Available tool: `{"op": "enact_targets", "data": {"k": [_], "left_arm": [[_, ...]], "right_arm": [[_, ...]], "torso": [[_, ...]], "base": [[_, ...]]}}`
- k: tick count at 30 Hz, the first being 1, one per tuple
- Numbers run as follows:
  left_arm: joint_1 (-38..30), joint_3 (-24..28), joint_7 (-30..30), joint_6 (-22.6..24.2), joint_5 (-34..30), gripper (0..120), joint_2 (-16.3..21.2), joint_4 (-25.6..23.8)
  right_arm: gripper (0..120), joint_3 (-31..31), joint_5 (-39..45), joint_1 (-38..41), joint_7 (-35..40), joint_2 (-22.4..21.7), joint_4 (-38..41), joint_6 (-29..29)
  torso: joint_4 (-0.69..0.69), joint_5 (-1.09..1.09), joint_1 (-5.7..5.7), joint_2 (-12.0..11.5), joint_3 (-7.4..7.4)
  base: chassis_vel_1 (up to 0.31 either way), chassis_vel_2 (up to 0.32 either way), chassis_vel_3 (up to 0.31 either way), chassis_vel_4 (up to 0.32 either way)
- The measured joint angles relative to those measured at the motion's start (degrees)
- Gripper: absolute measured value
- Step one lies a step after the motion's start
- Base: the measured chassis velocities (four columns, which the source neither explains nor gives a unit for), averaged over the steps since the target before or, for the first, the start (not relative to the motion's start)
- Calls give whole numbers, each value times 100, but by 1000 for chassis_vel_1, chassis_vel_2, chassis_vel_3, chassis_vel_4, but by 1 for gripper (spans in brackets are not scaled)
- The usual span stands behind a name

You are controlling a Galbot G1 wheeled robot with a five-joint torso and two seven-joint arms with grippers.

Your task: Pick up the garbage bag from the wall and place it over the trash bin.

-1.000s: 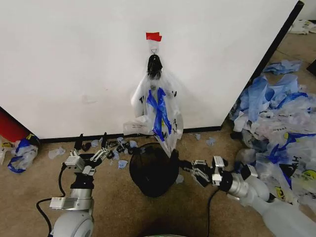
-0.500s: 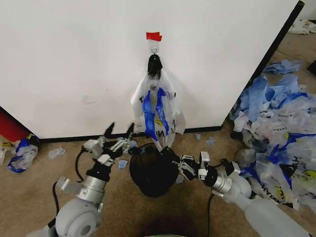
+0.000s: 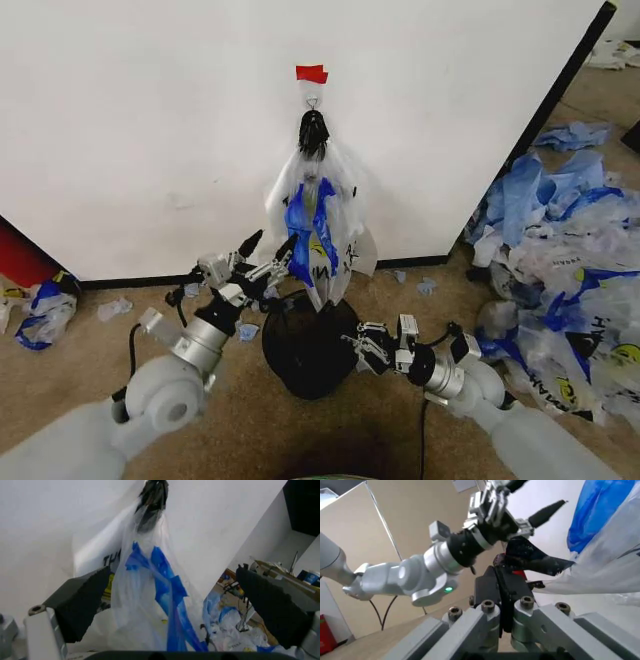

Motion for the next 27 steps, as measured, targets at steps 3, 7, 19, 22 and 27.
{"op": "enact_targets", "data": {"k": [3,7,19,22,27], "left_arm": [[-53,52,129,36,-222,99,32,15],[-286,319,272,178,-570,98,40,79],[-803,467,900,969,-1314,99,173,292],[-906,465,977,1126,-1447,99,258,324],[-1411,672,1106,1358,-1768,99,375,545]], "right_arm": [[0,-49,0,21,3,-11,-1,-2],[0,-62,-20,11,1,12,-24,-1],[0,-114,-79,-14,-27,42,-86,38],[0,-113,-79,-14,-30,33,-89,43],[0,-113,-89,-22,-50,39,-113,63]], "torso": [[1,1,0,0,0],[-1,2,0,0,0],[-1,0,0,0,0],[0,1,0,0,0],[-1,-1,0,0,0]], "base": [[0,0,0,0],[0,0,0,0],[0,0,0,0],[0,0,0,0],[0,0,0,0]]}}
